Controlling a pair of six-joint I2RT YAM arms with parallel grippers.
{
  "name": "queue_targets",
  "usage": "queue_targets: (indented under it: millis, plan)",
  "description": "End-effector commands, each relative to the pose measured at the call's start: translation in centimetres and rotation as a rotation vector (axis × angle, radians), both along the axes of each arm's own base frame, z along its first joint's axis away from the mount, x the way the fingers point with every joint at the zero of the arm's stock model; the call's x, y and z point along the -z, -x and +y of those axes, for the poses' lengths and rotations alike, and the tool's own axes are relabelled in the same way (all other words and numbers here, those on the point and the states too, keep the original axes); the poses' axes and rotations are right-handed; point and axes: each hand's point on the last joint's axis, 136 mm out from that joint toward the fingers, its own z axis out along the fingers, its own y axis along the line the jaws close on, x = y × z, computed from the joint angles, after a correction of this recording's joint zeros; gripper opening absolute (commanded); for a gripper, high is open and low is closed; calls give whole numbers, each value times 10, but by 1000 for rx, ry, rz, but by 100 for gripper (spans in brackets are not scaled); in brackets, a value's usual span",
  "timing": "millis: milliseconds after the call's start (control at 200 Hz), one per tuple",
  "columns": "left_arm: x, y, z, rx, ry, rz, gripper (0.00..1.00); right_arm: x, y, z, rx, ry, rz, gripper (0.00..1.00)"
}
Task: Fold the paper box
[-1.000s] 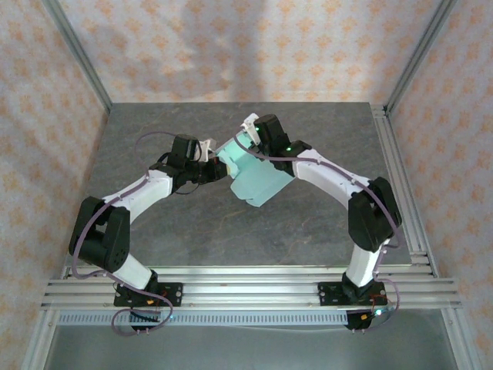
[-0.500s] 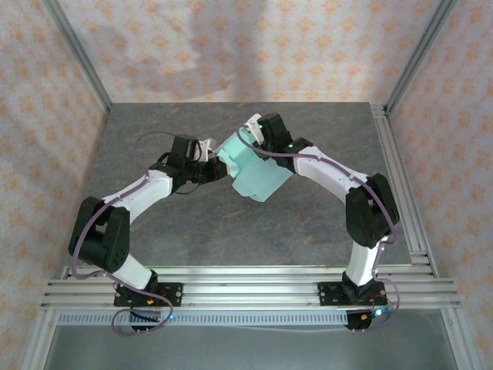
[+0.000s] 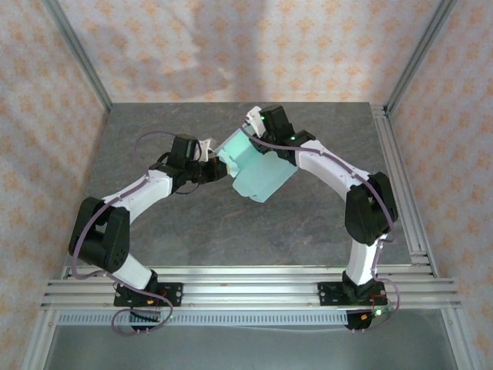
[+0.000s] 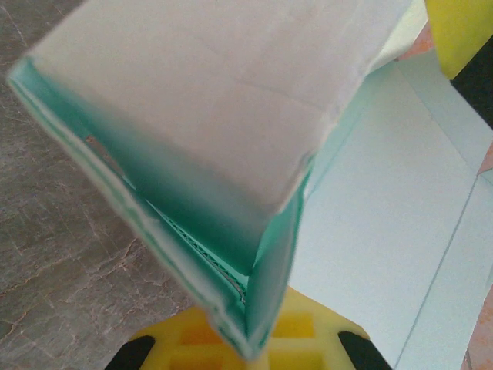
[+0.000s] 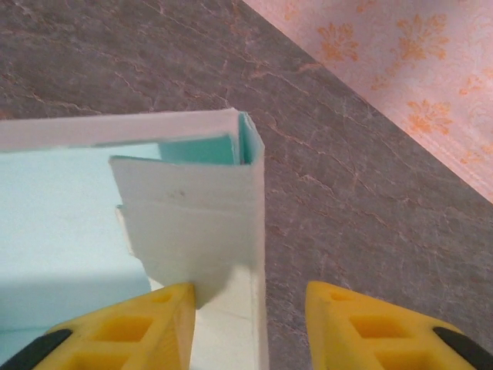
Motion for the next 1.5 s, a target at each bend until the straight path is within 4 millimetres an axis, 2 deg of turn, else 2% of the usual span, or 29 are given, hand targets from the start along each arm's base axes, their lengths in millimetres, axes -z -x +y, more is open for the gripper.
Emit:
queue_targets:
  millis: [0, 210, 430, 551, 786, 966, 1106, 1361, 1496]
  plan:
    - [-20, 3, -6, 39, 6, -55, 3, -1, 2, 7, -28, -27, 28, 34]
    - [-19, 2, -6, 37, 6, -51, 3, 1, 7, 6, -26, -18, 23, 20]
    - [-17, 2, -8, 44, 9, -45, 3, 2, 12, 9, -24, 10, 10, 16]
    - [-20, 3, -8, 50, 10, -48, 3, 8, 11, 10, -30, 30, 15, 18]
    - [-26, 7, -6, 57, 3, -62, 3, 16, 0, 9, -4, 20, 34, 35]
    - [-26, 9, -5, 55, 1, -64, 3, 17, -1, 7, -18, -2, 53, 35]
    - [-25, 9, -5, 55, 2, -61, 3, 22, 0, 2, -24, -19, 90, 40]
    - [-24, 9, -6, 56, 2, -57, 3, 22, 12, 10, -99, -84, 163, 38]
    - [-21, 10, -5, 56, 1, -53, 3, 10, 17, 14, -124, -124, 156, 29]
